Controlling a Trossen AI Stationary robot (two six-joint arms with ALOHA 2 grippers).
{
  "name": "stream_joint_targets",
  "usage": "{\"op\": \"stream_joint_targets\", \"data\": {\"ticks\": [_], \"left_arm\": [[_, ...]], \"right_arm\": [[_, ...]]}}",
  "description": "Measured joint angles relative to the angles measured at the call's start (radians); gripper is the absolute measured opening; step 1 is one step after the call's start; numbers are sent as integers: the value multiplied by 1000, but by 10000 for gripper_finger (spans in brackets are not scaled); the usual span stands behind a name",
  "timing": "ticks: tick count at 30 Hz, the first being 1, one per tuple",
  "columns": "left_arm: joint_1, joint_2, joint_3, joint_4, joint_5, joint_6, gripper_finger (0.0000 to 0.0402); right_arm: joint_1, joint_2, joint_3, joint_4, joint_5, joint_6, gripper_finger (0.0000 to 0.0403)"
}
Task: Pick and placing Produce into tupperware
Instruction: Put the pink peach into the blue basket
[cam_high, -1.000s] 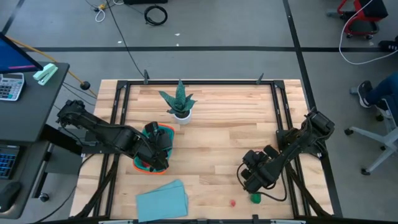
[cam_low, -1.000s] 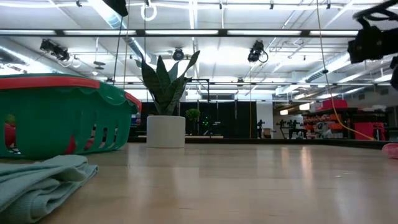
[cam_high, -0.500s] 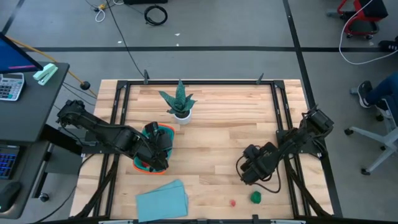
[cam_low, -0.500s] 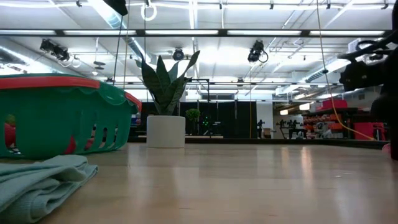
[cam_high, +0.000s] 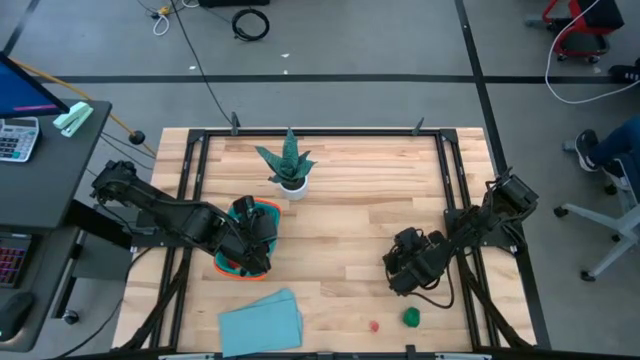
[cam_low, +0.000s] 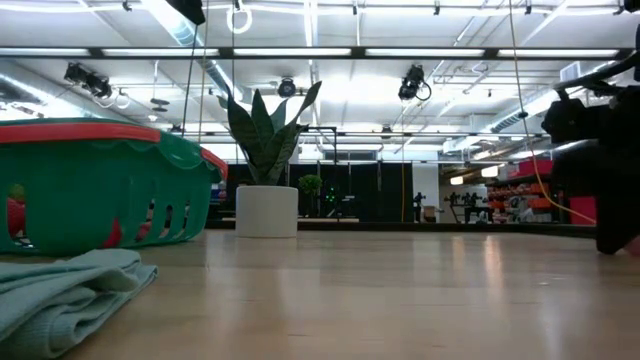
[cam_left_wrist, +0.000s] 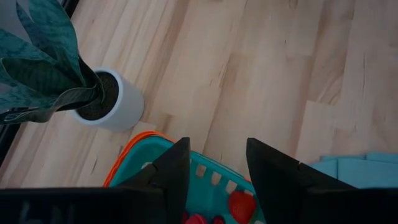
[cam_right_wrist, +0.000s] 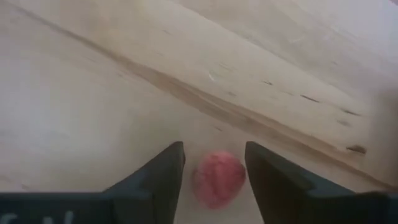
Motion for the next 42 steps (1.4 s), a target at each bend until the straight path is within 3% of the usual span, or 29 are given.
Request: {"op": "stream_joint_targets", "data": {"ticks": [9,21,25,29,32,36,39,42], "left_arm": [[0,0,0,0,1,-31,162],[0,0,0,0,1,-33,162],[0,0,0,0,1,-33,162],[0,0,-1,2,0,-34,162],[0,0,-1,3,-7,-71,160],[0,-19,-1,-1,-113,-74,146],[0,-64,-1,-5,-175,-37,129],[10,-128,-1,-5,-224,-4,113]], "right_arm": [[2,1,-10,29,3,55,134],[3,2,-8,37,21,-1,81],[3,8,25,27,110,-34,45],[0,8,93,120,307,-129,28],[-13,8,136,266,490,-254,30],[-56,7,189,574,674,-559,38],[-107,6,206,892,673,-859,36],[-171,21,207,1240,575,-1115,36]]}}
